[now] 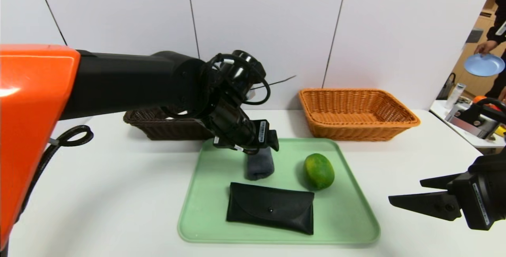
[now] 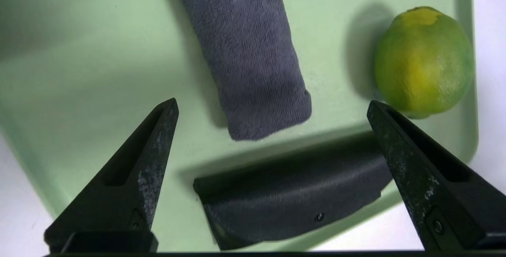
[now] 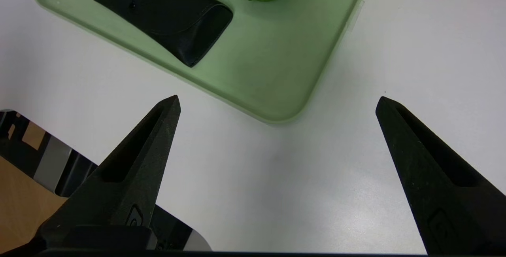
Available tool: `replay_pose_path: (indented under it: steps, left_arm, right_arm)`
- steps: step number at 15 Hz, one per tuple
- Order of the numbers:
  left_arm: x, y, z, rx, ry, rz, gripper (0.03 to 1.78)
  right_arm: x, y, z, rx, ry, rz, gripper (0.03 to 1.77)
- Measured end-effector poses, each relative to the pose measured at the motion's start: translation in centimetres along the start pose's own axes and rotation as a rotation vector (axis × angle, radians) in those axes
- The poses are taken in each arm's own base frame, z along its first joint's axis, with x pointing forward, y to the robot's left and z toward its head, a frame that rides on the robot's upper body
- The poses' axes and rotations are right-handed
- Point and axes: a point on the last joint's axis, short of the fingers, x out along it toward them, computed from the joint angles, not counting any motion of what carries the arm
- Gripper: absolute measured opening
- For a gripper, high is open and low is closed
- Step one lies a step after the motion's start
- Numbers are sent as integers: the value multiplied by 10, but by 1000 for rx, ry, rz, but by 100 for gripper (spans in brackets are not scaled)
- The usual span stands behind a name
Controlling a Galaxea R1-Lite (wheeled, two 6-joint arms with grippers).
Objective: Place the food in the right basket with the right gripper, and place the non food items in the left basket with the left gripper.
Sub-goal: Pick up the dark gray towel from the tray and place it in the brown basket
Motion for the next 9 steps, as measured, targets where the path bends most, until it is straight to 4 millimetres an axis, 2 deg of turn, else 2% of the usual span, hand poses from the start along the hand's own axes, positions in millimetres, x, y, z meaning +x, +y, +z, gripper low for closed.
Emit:
replay_pose_path:
  steps: [5,9]
  left_arm:
    - [29,-10,-3,28,-20,77,169]
    - [49,-10,-5,37,-1,101,169]
  right_arm:
    - [0,-1,-3,5,5,-2,171]
    - [-1,-1,-5,7,3,-7,171]
